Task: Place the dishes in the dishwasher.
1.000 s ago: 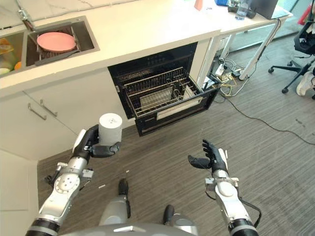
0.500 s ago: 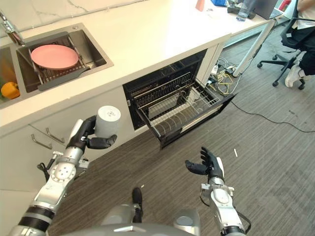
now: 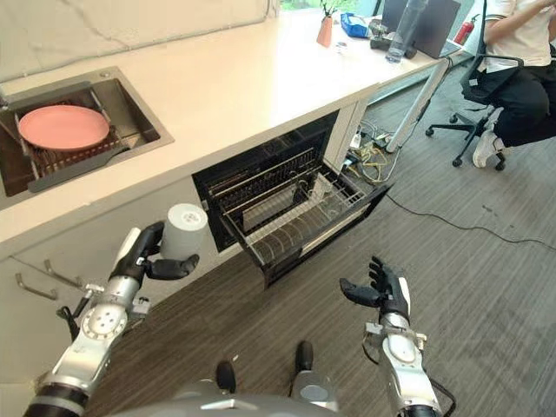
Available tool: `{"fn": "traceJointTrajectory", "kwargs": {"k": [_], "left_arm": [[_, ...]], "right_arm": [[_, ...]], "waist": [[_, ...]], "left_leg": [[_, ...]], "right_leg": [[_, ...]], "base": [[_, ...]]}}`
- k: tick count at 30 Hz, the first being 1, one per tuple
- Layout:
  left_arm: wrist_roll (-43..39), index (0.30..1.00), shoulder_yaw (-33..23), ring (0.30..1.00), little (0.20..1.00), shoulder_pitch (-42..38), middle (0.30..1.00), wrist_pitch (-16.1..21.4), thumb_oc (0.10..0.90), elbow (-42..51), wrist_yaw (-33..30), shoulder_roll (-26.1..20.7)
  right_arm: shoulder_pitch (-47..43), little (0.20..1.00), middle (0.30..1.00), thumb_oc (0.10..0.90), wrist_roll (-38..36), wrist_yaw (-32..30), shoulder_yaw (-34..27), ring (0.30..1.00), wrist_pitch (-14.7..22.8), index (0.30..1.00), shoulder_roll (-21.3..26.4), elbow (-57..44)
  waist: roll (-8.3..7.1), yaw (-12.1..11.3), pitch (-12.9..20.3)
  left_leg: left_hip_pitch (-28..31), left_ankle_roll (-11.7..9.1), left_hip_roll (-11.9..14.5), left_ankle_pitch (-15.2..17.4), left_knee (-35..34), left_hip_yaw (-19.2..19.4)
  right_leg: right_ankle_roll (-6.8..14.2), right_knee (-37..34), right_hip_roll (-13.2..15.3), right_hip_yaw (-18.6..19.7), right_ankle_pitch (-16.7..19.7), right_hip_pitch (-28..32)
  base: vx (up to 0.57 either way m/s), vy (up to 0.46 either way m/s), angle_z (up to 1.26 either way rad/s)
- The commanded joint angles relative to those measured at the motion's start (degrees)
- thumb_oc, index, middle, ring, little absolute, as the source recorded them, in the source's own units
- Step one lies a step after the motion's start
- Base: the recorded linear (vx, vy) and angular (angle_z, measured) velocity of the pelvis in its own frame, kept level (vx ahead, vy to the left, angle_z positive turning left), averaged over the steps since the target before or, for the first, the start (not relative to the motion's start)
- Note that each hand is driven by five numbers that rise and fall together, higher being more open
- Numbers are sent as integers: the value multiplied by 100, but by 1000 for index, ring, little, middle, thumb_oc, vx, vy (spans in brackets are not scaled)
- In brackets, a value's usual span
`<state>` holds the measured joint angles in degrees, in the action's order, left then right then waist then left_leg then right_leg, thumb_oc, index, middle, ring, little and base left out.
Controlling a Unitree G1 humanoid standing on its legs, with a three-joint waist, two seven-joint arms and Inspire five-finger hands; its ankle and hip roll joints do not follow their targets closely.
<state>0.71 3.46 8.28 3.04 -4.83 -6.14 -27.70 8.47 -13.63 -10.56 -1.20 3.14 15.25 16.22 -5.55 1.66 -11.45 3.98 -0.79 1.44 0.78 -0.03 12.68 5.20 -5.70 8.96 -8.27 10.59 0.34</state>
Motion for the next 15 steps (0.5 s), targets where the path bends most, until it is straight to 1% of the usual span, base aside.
{"fn": "traceJointTrajectory", "kwargs": {"k": [1,2,6,7,8,10,11,12,13,15], "left_arm": [[56,300,-41,300,300,-647,300,603,400,721,-79,-44],[27,300,-143,300,300,-497,300,605,400,741,-74,3],[48,300,-182,300,300,-470,300,602,400,788,-85,22],[164,300,-65,300,300,-587,300,604,400,791,-113,18],[235,300,24,300,300,-664,300,596,400,773,-109,13],[287,300,115,300,300,-757,300,593,400,732,-112,20],[341,300,215,300,300,-870,300,573,400,688,-125,29],[443,300,427,300,300,-1161,300,517,400,567,-187,65],[447,300,436,300,300,-1176,300,522,400,548,-196,70],[507,300,661,300,300,-1532,300,478,400,392,-278,140]], "right_arm": [[-522,900,900,800,-166,-1,-507,900,737,900,548,-749],[-410,900,900,800,-254,177,-498,900,817,900,565,-1203],[-405,900,900,800,-301,195,-496,900,903,900,559,-1495],[-483,900,900,800,-501,244,-402,900,999,900,479,-1877],[-524,900,900,800,-655,310,-321,900,1029,900,445,-2007],[-548,900,900,800,-815,380,-240,900,1034,900,423,-2082],[-571,900,900,800,-1001,450,-135,900,1031,900,388,-2150],[-577,900,900,800,-1422,614,137,900,1003,900,337,-2277],[-575,900,900,800,-1434,621,131,900,1001,900,342,-2279],[-502,900,900,800,-1842,795,389,900,946,900,316,-2426]], "waist": [[285,45,356],[284,82,450],[304,122,504],[337,168,547],[355,182,551],[373,194,555],[386,206,563],[428,243,581],[432,240,574],[466,280,611]], "left_leg": [[-56,-288,422,386,310,-668],[111,-365,522,313,64,-651],[218,-424,583,223,-146,-603],[272,-472,638,131,-297,-573],[281,-485,654,116,-319,-568],[295,-500,669,106,-330,-558],[306,-510,682,101,-333,-553],[357,-536,708,90,-362,-518],[366,-538,711,88,-370,-518],[454,-564,744,85,-423,-490]], "right_leg": [[486,339,155,-116,-818,169],[462,151,49,-130,-851,333],[473,85,5,-159,-879,378],[468,77,-53,-158,-902,368],[464,77,-68,-146,-913,370],[459,76,-82,-150,-925,380],[457,72,-94,-142,-938,394],[448,70,-116,-152,-975,433],[447,70,-118,-154,-978,440],[443,70,-133,-163,-1007,491]], "base": [[170,-127,-2],[128,-103,1],[90,-86,1],[44,-83,6],[44,-84,7],[21,-32,1],[50,-55,1],[42,-44,2],[52,-35,3],[66,-31,2]]}}
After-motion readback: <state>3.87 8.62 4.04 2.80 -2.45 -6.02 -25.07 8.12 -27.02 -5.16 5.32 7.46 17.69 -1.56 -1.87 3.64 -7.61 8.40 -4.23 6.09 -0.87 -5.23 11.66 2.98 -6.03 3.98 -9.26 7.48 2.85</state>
